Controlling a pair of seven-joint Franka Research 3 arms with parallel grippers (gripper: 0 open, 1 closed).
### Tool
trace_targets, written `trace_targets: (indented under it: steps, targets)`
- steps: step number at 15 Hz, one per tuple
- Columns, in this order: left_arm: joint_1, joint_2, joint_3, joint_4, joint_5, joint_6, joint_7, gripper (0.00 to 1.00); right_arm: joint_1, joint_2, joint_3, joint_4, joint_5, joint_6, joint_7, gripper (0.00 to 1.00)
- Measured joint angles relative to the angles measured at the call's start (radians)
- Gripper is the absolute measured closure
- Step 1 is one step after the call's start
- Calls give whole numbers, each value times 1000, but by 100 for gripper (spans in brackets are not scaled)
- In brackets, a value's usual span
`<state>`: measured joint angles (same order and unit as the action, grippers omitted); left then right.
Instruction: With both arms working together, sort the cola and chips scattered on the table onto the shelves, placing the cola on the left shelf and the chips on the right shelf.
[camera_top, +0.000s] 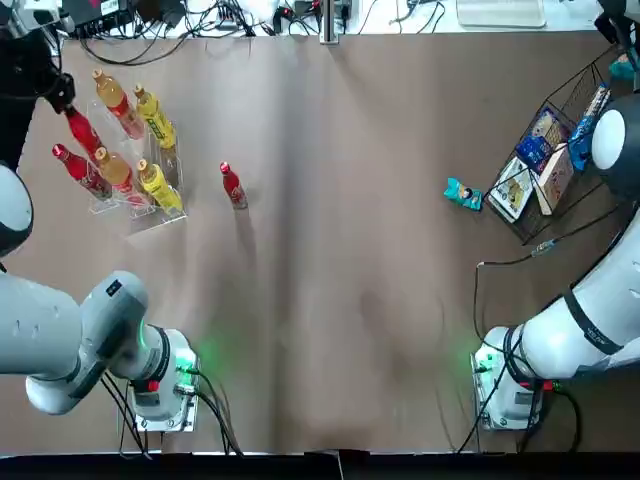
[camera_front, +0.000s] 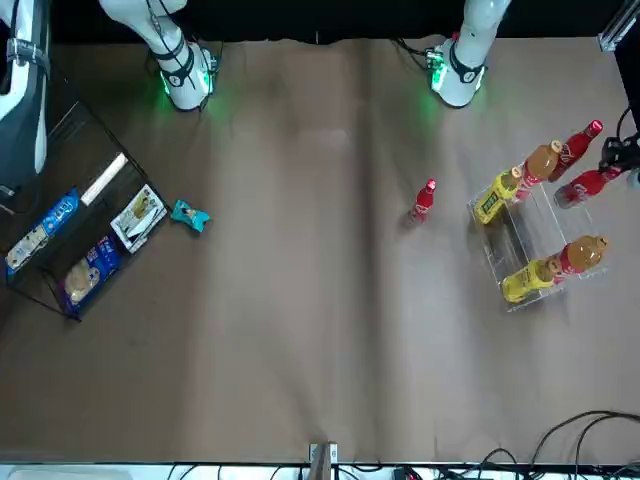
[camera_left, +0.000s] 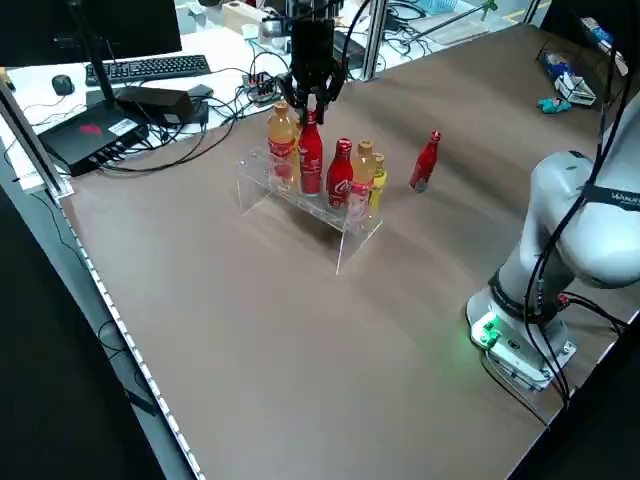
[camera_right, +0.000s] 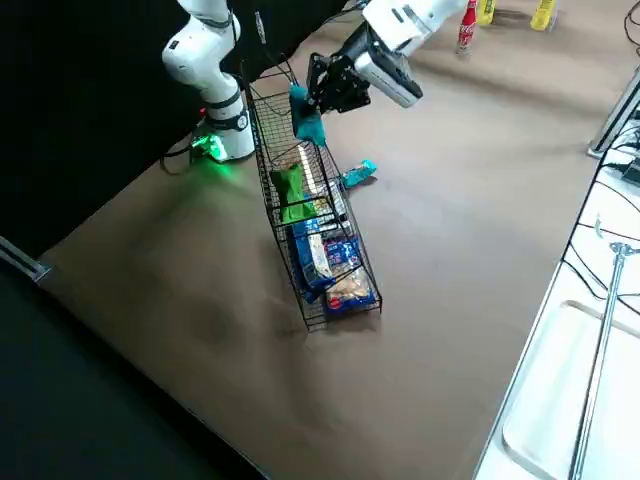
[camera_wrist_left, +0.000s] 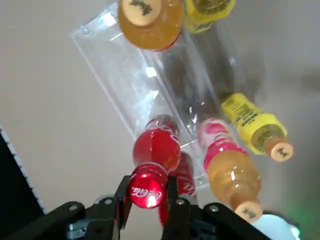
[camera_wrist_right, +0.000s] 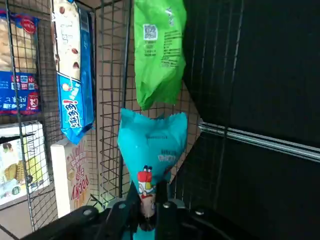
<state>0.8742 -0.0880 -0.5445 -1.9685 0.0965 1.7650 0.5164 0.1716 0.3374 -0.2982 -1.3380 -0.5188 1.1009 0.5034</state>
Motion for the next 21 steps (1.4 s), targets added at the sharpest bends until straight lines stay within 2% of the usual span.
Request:
trace_targets:
  steps: [4, 7, 8, 9, 14, 16, 18, 21]
  targets:
    - [1, 7, -6, -5, -5, 11, -6, 68, -3, 2, -1, -8, -6, 0, -1, 84]
    - [2, 7, -6, -5, -8, 11, -6, 66, -11, 2, -1, -8, -9, 0, -57, 77]
    - [2, 8, -8, -6, -16, 11, -6, 59, -18, 2, -1, -8, -10, 0, -81, 73]
    - [2, 8, -11, -7, -19, 11, -6, 51, -27, 2, -1, -8, -10, 0, -98, 63]
    - [2, 4, -16, -6, -20, 8, -7, 6, -41, 2, -1, -8, -11, 0, -119, 63]
    - [2, 2, -19, 1, -20, 8, -8, 3, -38, 1, 1, -8, -11, 0, -122, 63]
    - [3, 2, -78, 13, -29, 8, -83, 1, -24, -5, 13, -2, -10, -12, -124, 64]
    - [1, 9, -241, 12, -83, 7, -283, 1, 28, -22, 25, 29, 22, -61, -124, 64]
